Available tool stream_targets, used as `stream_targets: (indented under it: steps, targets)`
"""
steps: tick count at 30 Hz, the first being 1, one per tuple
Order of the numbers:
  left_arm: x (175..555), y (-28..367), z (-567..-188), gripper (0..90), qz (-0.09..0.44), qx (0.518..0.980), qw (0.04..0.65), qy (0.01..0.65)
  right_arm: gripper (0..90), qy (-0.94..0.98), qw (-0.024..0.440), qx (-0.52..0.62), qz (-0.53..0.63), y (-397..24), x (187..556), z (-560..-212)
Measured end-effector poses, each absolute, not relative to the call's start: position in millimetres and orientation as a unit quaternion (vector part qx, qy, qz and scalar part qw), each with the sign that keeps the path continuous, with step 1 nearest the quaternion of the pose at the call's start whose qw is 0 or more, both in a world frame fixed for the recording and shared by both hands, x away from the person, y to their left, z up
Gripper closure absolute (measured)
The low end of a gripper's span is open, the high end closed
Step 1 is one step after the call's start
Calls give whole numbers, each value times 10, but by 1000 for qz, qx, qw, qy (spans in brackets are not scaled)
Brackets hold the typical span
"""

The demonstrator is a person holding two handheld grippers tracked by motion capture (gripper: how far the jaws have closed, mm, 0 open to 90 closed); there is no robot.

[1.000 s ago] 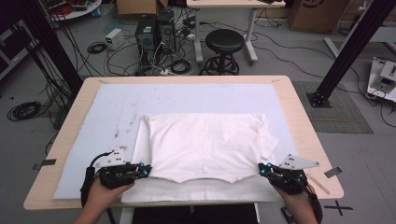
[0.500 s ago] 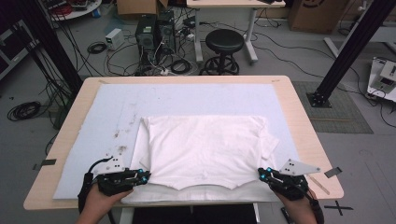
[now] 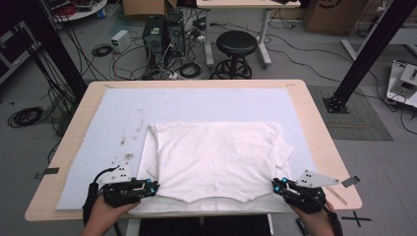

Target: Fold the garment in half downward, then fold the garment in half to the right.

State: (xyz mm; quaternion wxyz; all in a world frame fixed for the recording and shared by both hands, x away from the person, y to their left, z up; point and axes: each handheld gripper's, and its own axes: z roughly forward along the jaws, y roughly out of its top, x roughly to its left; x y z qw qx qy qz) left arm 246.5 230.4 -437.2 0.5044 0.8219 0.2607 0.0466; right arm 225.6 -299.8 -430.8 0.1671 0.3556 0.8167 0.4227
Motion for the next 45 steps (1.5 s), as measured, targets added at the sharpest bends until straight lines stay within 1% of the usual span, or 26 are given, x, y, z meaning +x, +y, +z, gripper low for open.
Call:
stream_targets:
  steps: [1, 2, 3, 4, 5, 6, 7, 8, 11, 14, 16, 18, 20, 27, 33, 37, 40, 45]
  targets:
    - [2486, 2325, -4387, 723, 45, 814, 510, 274, 750, 813, 169, 359, 426, -3007, 2256, -4304]
    - [2486, 2325, -4387, 689, 45, 814, 510, 274, 750, 813, 169, 359, 426, -3007, 2256, -4304]
    - [2512, 2352, -4396, 655, 44, 808, 516, 280, 646, 810, 172, 362, 429, -3036, 2276, -4301]
    - [2512, 2352, -4396, 615, 44, 808, 516, 280, 646, 810, 172, 362, 429, -3036, 2276, -4301]
    - [2532, 2365, -4392, 615, 48, 806, 517, 285, 618, 808, 172, 364, 429, -3047, 2283, -4299]
    - [2532, 2365, -4392, 563, 48, 806, 517, 285, 618, 808, 172, 364, 429, -3047, 2283, -4299]
    - [2564, 2381, -4366, 563, 56, 803, 520, 285, 578, 806, 174, 370, 428, -3066, 2304, -4299]
    - [2584, 2394, -4345, 512, 58, 802, 522, 284, 546, 803, 177, 374, 429, -3086, 2349, -4290]
    - [2655, 2442, -4256, 458, 66, 795, 532, 284, 510, 803, 179, 374, 428, -3104, 2427, -4245]
    - [2737, 2484, -4139, 423, 73, 785, 545, 286, 476, 801, 184, 375, 428, -3120, 2515, -4169]
    - [2783, 2500, -4070, 410, 81, 779, 552, 285, 469, 800, 189, 376, 427, -3122, 2536, -4139]
    - [2846, 2502, -4003, 376, 83, 775, 558, 284, 452, 798, 195, 375, 430, -3122, 2608, -4063]
    - [2878, 2497, -3974, 366, 86, 773, 560, 285, 445, 797, 198, 377, 428, -3117, 2633, -4036]
    - [3199, 2393, -3765, 330, 101, 766, 567, 287, 393, 797, 217, 368, 428, -3032, 2873, -3814]
    - [3311, 2356, -3731, 318, 110, 760, 568, 296, 359, 796, 220, 363, 432, -2928, 3073, -3688]
    - [3299, 2378, -3819, 318, 112, 762, 561, 302, 372, 783, 251, 363, 438, -2850, 3107, -3743]
    - [3314, 2403, -3864, 318, 109, 761, 559, 311, 373, 785, 251, 365, 433, -2824, 3127, -3793]
    - [3306, 2389, -3874, 318, 107, 765, 556, 307, 373, 785, 246, 367, 435, -2851, 3118, -3784]
